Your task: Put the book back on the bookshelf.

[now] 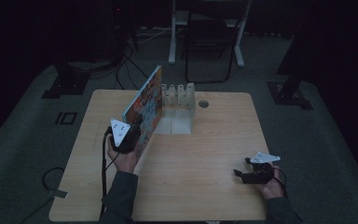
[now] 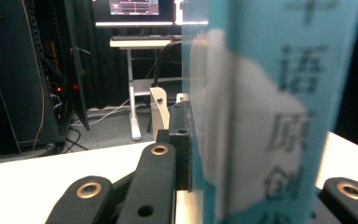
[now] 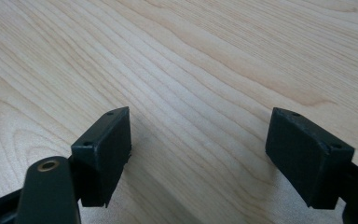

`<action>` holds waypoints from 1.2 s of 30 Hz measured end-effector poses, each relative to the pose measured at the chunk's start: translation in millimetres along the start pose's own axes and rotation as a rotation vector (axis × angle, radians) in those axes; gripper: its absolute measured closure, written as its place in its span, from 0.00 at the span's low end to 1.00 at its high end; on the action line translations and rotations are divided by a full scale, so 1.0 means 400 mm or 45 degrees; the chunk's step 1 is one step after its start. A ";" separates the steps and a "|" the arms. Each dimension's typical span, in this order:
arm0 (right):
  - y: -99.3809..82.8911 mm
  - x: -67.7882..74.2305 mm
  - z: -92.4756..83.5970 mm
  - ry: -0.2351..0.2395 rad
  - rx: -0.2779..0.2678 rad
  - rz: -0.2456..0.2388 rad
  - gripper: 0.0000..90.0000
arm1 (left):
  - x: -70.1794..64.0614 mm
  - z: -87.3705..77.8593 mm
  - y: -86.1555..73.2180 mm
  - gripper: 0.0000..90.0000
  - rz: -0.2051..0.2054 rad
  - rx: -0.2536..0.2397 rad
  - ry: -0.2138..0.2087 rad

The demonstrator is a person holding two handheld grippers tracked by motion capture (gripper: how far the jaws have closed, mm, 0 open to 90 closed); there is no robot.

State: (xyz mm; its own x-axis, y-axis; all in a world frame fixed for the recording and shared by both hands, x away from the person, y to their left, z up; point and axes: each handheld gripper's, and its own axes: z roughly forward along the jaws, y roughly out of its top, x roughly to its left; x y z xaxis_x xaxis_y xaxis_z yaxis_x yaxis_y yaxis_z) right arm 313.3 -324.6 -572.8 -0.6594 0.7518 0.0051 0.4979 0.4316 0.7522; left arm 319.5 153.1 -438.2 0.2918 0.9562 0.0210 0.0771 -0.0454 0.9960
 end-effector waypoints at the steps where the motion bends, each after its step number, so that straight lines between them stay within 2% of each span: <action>1: 0.000 0.000 0.000 0.000 0.000 0.000 0.24 | 0.000 0.001 -0.001 0.90 0.001 0.000 0.000; 18: 0.000 -0.001 0.000 0.002 -0.001 0.000 0.24 | -0.004 0.027 -0.011 0.90 -0.016 -0.010 0.005; 30: 0.000 -0.001 0.000 0.004 0.001 0.003 0.24 | -0.006 0.044 -0.018 0.90 -0.028 -0.010 0.040; 36: 0.001 -0.001 0.000 0.002 0.001 0.002 0.24 | -0.016 0.051 -0.023 0.90 -0.012 -0.018 0.064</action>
State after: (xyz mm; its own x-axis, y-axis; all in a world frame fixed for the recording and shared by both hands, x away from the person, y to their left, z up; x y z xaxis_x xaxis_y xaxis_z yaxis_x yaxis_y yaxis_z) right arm 313.8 -324.8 -572.7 -0.6597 0.7515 0.0076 0.4995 0.4309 0.7516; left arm 336.4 141.4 -449.3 0.2432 0.9698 0.0160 0.0660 -0.0330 0.9973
